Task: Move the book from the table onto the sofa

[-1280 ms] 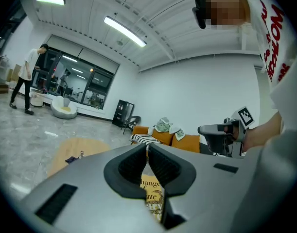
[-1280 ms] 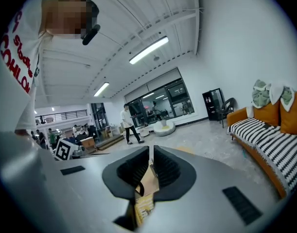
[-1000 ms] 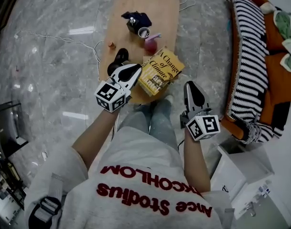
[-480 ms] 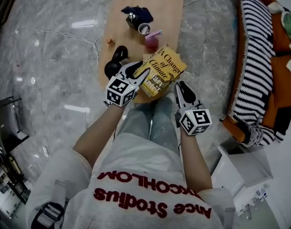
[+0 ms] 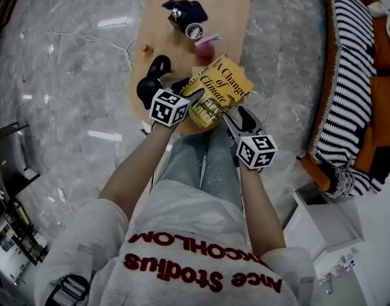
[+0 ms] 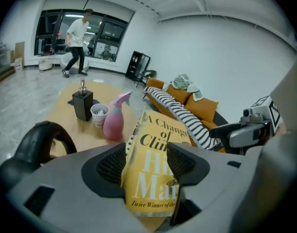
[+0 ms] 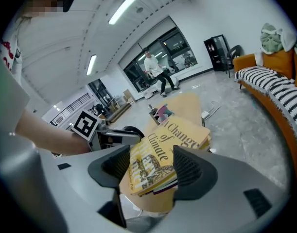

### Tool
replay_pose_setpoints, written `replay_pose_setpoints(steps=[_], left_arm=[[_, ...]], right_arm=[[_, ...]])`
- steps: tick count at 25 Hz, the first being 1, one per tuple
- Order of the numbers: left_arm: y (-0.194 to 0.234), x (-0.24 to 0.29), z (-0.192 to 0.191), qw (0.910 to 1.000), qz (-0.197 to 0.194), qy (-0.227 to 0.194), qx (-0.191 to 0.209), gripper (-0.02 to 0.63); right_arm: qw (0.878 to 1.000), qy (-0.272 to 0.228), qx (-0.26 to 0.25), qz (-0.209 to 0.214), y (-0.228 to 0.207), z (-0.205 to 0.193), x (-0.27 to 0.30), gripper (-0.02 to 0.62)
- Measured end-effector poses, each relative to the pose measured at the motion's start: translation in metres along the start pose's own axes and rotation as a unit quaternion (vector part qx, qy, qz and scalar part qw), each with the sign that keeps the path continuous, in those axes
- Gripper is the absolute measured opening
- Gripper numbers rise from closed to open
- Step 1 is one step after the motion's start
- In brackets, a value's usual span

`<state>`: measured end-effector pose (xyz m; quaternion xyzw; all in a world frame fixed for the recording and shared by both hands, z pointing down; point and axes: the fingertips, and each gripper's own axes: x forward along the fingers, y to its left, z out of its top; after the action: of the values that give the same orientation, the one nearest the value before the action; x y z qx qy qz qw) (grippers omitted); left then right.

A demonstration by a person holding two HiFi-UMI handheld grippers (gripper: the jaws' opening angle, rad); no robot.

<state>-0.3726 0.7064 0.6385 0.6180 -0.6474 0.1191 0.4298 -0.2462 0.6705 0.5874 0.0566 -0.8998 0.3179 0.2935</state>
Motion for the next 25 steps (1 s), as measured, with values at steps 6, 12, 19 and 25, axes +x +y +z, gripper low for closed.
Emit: replay_pose_setpoints(steps=[6,12,19,25], left_arm=[[0.005,0.015,-0.022,0.9990,-0.010,0.042,-0.015,0.253],[-0.028,0.024,-0.033,0.9964,-0.053,0.066,-0.005,0.253],[-0.047,0.042,-0.048,0.9897,-0.085,0.098,0.061,0.253],[-0.062,0.054,-0.040,0.9890,-0.109,0.087,0.049,0.254]], right_arm=[[0.998,0.052,0.047,0.012,-0.022,-0.040,0.022,0.296],[0.990,0.078,0.113,0.040,-0.044,-0.074,0.027,0.301],[0.975,0.063,0.185,0.104,-0.062,-0.087,0.044,0.301],[0.967,0.010,0.217,0.129,-0.072,-0.065,0.029,0.299]])
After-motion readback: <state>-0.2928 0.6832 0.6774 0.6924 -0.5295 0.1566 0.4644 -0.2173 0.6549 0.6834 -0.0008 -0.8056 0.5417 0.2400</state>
